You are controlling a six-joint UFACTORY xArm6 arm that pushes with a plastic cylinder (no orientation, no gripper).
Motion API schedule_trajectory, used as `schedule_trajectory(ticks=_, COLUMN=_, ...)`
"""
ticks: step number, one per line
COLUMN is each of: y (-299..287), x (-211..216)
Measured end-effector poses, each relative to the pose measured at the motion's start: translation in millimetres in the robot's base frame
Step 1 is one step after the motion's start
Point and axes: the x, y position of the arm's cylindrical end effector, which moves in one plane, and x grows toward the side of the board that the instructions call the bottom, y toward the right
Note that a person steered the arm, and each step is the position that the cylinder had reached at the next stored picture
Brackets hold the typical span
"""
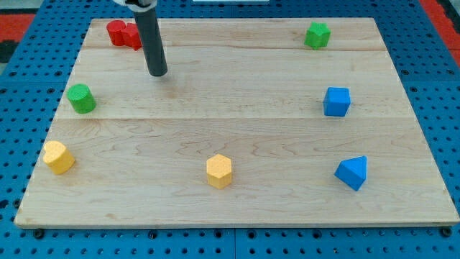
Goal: Move the arm diagonally to the cube
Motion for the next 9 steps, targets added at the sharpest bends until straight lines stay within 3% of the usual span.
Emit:
schedule_trajectory(ticks=3, y=-13, x=6)
schedule_trajectory(ticks=4, y=92, x=-43)
schedule_trajectory(ticks=5, y=171, x=-44)
schedule_trajectory(ticks=9, y=179, x=-44)
